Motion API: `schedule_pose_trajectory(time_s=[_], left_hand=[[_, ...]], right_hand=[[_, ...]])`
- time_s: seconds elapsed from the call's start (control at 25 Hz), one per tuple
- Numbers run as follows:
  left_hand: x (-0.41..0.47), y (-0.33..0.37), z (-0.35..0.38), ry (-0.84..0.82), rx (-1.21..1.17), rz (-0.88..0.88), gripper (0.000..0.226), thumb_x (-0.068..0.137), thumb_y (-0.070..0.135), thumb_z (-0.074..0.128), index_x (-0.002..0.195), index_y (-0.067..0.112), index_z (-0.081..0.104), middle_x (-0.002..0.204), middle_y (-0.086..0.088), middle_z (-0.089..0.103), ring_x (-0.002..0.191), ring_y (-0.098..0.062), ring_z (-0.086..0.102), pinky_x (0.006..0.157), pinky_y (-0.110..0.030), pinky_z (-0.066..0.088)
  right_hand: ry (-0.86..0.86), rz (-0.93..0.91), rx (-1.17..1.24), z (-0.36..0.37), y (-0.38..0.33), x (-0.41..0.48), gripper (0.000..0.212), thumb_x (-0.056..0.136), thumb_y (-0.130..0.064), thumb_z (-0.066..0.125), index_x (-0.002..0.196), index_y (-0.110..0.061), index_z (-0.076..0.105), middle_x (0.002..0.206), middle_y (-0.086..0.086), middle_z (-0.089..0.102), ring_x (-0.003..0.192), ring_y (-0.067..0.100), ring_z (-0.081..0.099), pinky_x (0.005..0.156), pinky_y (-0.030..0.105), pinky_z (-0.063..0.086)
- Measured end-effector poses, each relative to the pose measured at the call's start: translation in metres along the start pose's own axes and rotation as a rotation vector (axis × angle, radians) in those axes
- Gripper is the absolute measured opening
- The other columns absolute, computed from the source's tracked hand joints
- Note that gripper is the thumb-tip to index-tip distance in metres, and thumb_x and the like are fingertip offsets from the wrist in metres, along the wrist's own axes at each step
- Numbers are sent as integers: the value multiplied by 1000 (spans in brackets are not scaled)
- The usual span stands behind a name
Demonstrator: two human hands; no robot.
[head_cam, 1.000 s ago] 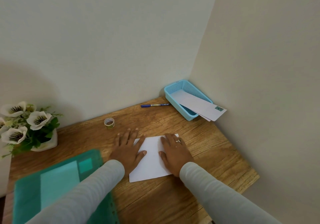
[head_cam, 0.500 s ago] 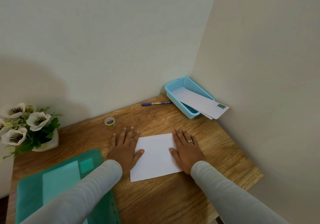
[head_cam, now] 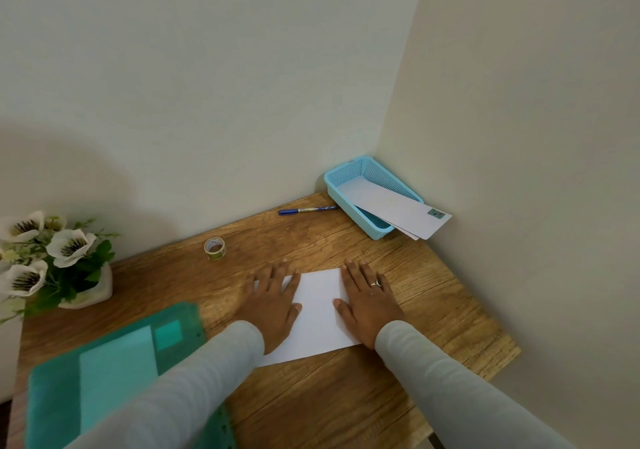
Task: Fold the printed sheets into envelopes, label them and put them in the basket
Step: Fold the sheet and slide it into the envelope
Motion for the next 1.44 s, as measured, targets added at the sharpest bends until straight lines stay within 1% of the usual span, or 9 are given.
schedule_pose_trajectory(time_s=[0.2, 0.32, 0.48, 0.68, 0.8, 0.88, 1.08, 1.24, 1.44], left_hand=[[-18, -51, -1, -42, 39, -96, 80, 98, 71, 19, 162, 29, -4, 170, -3, -13, 156, -31, -9, 126, -53, 3], [-15, -43, -21, -13, 4, -59, 85, 91, 77, 40, 160, 30, 19, 166, -1, 15, 151, -29, 15, 122, -48, 20], [-2, -35, -38, -82, -90, -17, 83, 82, 72, 62, 151, 37, 32, 157, 2, 32, 144, -25, 28, 117, -46, 29], [7, -32, -40, -174, -178, -14, 72, 75, 66, 76, 134, 38, 45, 144, 6, 44, 134, -22, 38, 113, -42, 36], [6, -32, -43, -125, -297, -38, 63, 72, 56, 84, 120, 39, 47, 128, 9, 51, 115, -17, 49, 98, -33, 47], [3, -34, -49, -45, -403, -63, 53, 76, 44, 86, 114, 41, 49, 120, 10, 57, 103, -14, 54, 84, -26, 50], [-4, -40, -72, 133, -525, -48, 21, 89, 31, 75, 95, 41, 58, 104, 15, 65, 96, -10, 60, 78, -25, 52], [-9, -42, -89, 239, -578, -9, 20, 90, 24, 71, 83, 38, 58, 92, 19, 63, 88, -6, 58, 72, -25, 49], [-20, -40, -77, 260, -498, 17, 21, 90, 29, 74, 86, 40, 56, 106, 18, 58, 101, -10, 54, 80, -21, 43]], right_hand=[[-17, -8, -24, -6, -5, -1, 77, 106, -57, 25, 164, -17, -7, 173, 5, -6, 159, 31, -4, 128, 53, 6], [-30, -44, -38, -22, -10, 4, 81, 102, -59, 42, 164, -17, 9, 170, 7, 10, 156, 35, 13, 125, 55, 20], [-111, -98, -3, -42, -13, 14, 86, 89, -60, 67, 158, -30, 24, 164, 4, 25, 150, 35, 27, 118, 53, 33], [-138, -123, -46, -46, -24, 26, 92, 82, -57, 77, 157, -33, 28, 163, 5, 29, 149, 36, 29, 117, 52, 34], [-140, -126, -32, -48, -25, 28, 94, 78, -55, 81, 155, -36, 30, 162, 4, 32, 148, 36, 32, 117, 53, 33], [-106, -130, -5, -53, -25, 28, 86, 81, -48, 81, 153, -36, 35, 159, 2, 39, 146, 34, 36, 118, 52, 32], [21, -119, 194, -78, -24, 25, 45, 90, -28, 76, 131, -37, 58, 133, -6, 62, 124, 22, 55, 110, 42, 46], [149, -158, 266, -106, -25, 17, 20, 93, -20, 72, 109, -32, 68, 110, -8, 68, 103, 15, 61, 101, 39, 52], [183, -185, 182, -92, -29, 2, 18, 93, -25, 72, 107, -34, 67, 120, -9, 64, 112, 18, 55, 94, 32, 51]])
Point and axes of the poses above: each hand's wrist, its own x-axis towards the middle knuckle, its own z-axis out of the palm, y = z × x, the point moved 10 cm from there along x, towards the middle knuckle
